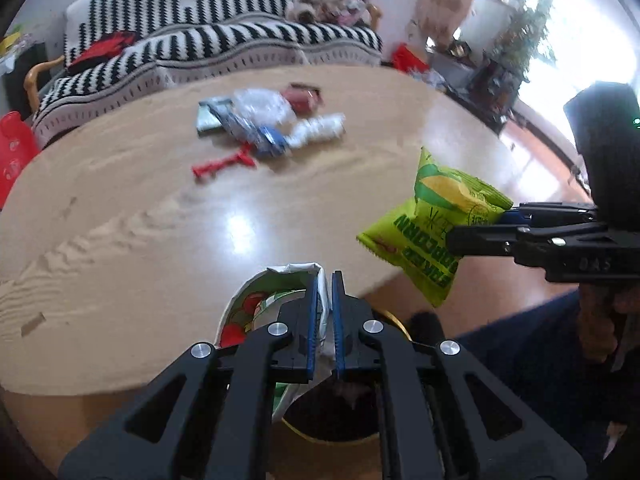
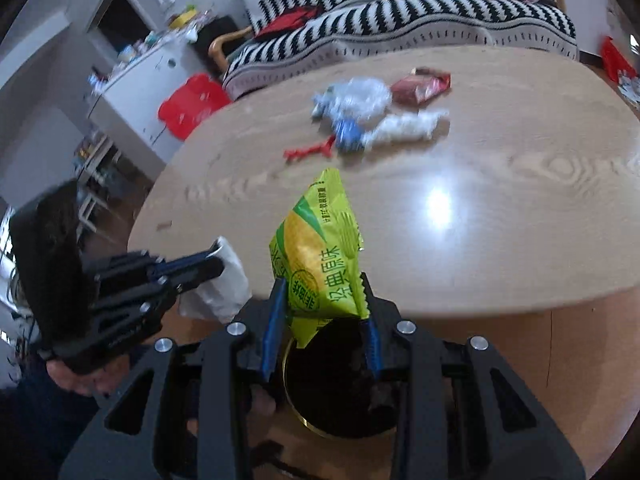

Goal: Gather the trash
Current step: 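Carry white bag and yellow snack bag over the bin and open both tools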

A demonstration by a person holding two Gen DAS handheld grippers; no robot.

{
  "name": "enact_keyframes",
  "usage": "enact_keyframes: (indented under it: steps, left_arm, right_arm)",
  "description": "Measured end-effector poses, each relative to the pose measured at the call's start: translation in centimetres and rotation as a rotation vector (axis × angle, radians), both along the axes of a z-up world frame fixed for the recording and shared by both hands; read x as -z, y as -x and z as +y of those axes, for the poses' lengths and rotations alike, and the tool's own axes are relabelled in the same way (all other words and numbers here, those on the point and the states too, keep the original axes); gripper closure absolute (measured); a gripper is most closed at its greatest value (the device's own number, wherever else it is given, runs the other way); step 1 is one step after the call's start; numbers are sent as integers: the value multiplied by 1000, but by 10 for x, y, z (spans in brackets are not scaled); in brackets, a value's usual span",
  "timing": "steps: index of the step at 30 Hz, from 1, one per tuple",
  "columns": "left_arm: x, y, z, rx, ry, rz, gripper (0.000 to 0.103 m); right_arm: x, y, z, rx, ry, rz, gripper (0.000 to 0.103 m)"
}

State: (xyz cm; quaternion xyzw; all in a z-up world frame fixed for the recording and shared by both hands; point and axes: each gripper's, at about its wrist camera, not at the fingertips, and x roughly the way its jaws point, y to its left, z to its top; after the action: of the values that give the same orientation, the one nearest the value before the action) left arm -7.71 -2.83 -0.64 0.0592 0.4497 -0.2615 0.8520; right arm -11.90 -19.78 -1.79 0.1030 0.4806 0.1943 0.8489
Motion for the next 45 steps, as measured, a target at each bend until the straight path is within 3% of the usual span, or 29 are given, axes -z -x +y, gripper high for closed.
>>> enact_keyframes:
  steps: [8,16,23,39,41,45]
  left_arm:
    - [41,29,-7,60,-38,124,97]
    - [80,41,-27,119,-101,213,97]
    - [78,33,-23,72,-85,216,97]
    - [67,37,-23,71,-86,192,96]
    - [68,36,-24,68,-92,194,93]
    - [67,33,-21,46,-89,184,48]
  right_arm:
    - [47,42,14,-73,69,116,70]
    - [66,46,16,-60,93,185,70]
    - [65,44,15,-52,100,187,70]
    - [63,37,10,-26,82,189,66]
    - [61,36,7,-9,74,184,58]
    - [56,35,2,8,60,166,49]
